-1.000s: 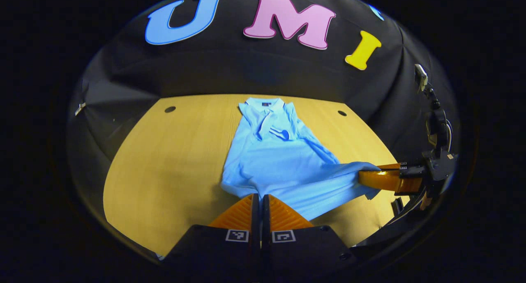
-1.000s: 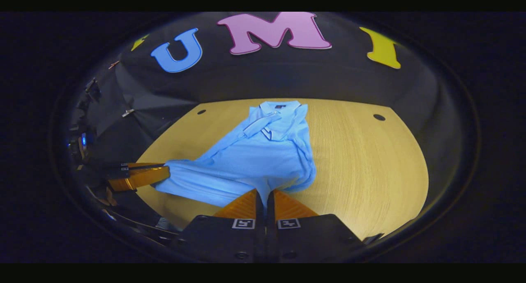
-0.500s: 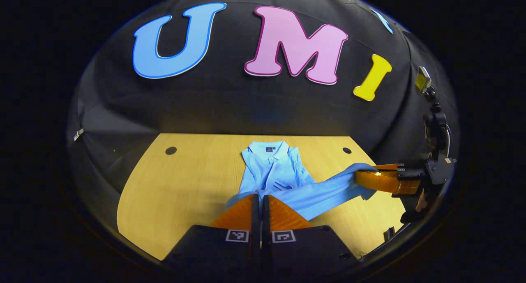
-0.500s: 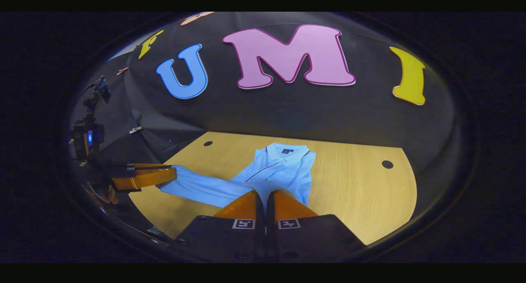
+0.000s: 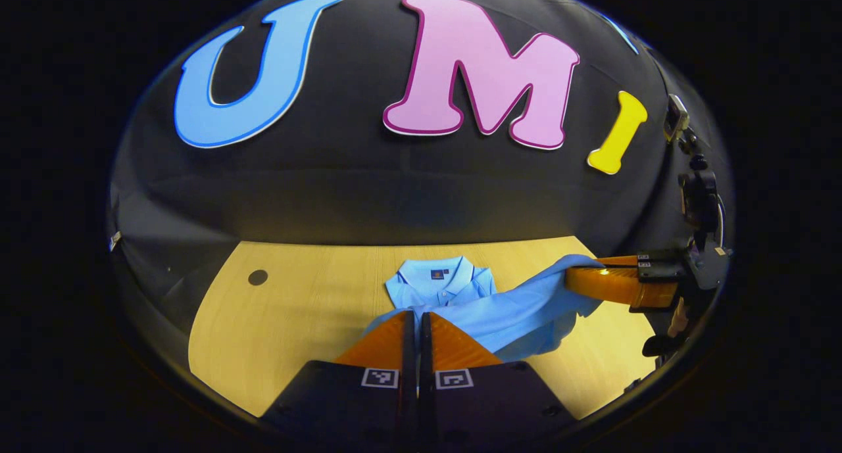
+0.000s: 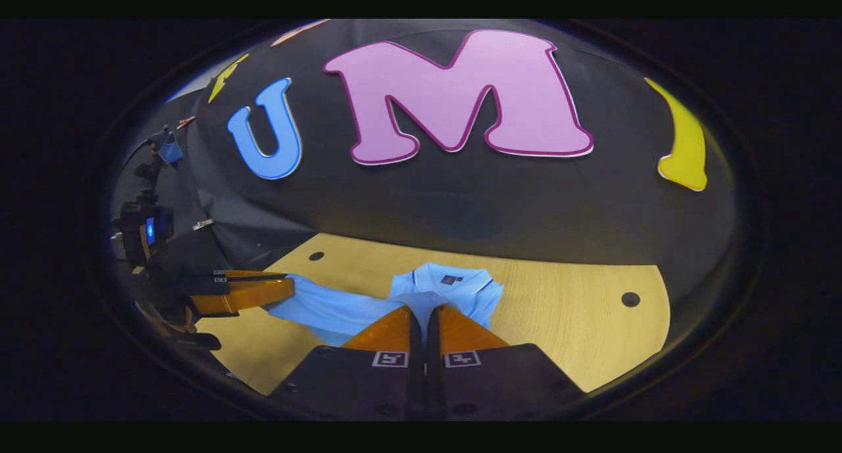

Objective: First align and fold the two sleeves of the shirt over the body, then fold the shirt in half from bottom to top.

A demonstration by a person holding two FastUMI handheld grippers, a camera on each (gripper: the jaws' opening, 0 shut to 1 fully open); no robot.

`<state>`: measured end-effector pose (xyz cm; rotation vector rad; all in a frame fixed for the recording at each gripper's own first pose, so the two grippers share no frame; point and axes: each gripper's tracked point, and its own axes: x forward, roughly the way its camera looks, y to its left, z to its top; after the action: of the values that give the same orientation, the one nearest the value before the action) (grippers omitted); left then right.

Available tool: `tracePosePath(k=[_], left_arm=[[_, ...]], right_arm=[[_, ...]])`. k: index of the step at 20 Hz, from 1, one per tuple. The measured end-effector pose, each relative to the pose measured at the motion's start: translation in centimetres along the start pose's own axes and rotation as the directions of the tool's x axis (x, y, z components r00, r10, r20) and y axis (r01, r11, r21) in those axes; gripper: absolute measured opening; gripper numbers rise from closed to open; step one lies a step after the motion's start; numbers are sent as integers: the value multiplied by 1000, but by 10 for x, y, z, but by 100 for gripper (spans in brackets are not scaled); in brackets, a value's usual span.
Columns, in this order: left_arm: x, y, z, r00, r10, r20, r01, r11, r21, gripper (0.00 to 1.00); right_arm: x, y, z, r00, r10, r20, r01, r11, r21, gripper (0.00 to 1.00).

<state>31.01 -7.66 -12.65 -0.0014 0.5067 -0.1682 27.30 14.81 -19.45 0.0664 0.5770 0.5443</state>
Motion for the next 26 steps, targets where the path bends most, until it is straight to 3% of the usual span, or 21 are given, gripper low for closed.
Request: tracePosePath(k=[6, 8, 10, 11, 12, 14, 19, 22, 23, 26], left_arm=[[87, 17, 10, 1000, 19, -18, -18, 999, 28, 6], [112, 23, 5, 999, 23, -27, -21, 998, 52, 11], [135, 26, -1, 999, 25, -34, -22, 997, 78, 6], [146, 26, -5, 999, 23, -38, -20, 996, 83, 11], [158, 30, -11, 999, 21, -41, -17, 997, 81, 6], [182, 28, -20, 999, 10, -39, -8, 999, 53, 6], [226, 33, -39, 999, 4, -41, -4, 1000, -9, 6], [239, 30, -53, 997, 3, -72, -2, 1000, 9, 7], [240, 31, -56, 996, 15, -86, -12, 999, 32, 10], [231, 31, -51, 995, 44, -84, -39, 998, 59, 22]], right_arm=[[68, -38, -6, 999, -42, -6, 42, 998, 54, 5], [87, -48, -13, 998, -54, -12, 55, 997, 61, 5], [105, -56, -19, 998, -60, -18, 61, 996, 71, 5], [114, -60, -25, 998, -60, -24, 62, 996, 68, 5], [122, -64, -31, 997, -64, -32, 66, 996, 55, 5], [138, -74, -41, 996, -81, -40, 83, 996, 39, 5], [174, -99, -63, 987, -150, -52, 153, 986, 72, 5], [185, -108, -75, 977, -200, -77, 205, 976, 73, 7], [185, -109, -79, 974, -212, -84, 217, 974, 62, 2], [177, -107, -74, 973, -217, -74, 219, 976, 17, 20]])
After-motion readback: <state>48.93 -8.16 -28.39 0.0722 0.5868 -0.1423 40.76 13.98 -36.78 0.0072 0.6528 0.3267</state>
